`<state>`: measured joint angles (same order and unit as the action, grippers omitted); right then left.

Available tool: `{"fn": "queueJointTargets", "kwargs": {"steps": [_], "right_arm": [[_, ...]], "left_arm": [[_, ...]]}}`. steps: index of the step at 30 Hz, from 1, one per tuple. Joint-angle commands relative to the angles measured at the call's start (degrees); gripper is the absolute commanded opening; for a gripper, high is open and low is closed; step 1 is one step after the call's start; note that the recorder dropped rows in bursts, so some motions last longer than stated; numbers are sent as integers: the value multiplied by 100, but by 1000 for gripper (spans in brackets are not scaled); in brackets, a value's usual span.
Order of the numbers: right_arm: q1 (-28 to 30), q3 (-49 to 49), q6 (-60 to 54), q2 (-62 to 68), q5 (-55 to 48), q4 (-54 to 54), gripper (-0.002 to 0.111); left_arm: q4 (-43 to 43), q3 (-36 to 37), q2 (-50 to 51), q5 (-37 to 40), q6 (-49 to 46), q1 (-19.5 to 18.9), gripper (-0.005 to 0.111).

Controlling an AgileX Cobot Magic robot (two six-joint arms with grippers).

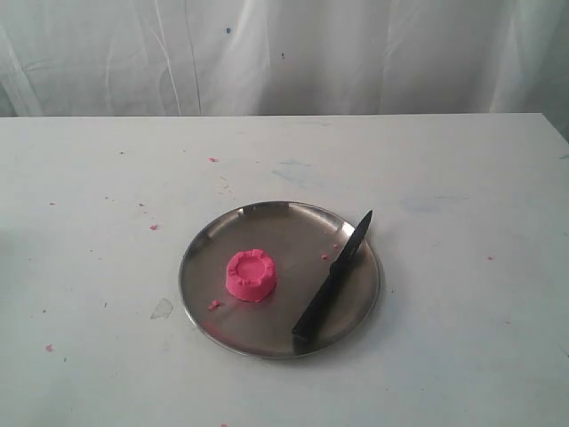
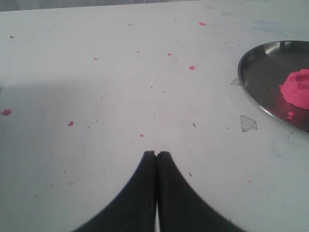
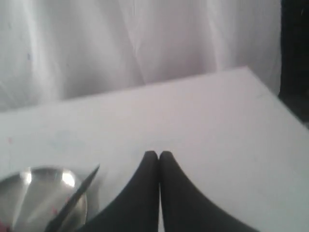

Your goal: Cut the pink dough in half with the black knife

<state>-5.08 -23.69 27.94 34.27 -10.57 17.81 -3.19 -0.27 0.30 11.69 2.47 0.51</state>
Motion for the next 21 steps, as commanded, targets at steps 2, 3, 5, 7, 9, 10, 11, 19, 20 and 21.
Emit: {"fn": "queueJointTargets", "kwargs": {"steps": [2,3,5,7,9,10,11,19,20,21], "right_arm": [[-1054,-928,-1561,1511,-1334,-606,0],[-1247,-1166,-1870,1857,-1656,-849,0],[-1476,-1458,-2208,2373,-2044,-1073,0],[-1702,-1769,-2287,2947,-2363,-1086,0],[-1913,-2137,-2287,3513,-2777,-1074,0],[-2006,-2306,-2287,3726,-3057,-1086,0],[-2134,-2528,-2287,3973,-3292,-1099,0],[-2854,-3097,-2369,5016,-1643,-1176,0],[-2854,-3087,-2347,5129,-1187,-1189,0],[-2854,-3087,-2242,5241,-691,-1189,0]], "left_arm": [[8,27,-30,-10,11,33,0],[8,27,-30,-10,11,33,0],[8,27,-30,-10,11,33,0],[8,27,-30,-10,11,33,0],[8,27,-30,-10,11,33,0],[8,27,-30,-10,11,33,0],[8,27,-30,-10,11,33,0],[8,27,-30,-10,11,33,0],[8,27,-30,-10,11,33,0],[8,27,-30,-10,11,33,0]]}}
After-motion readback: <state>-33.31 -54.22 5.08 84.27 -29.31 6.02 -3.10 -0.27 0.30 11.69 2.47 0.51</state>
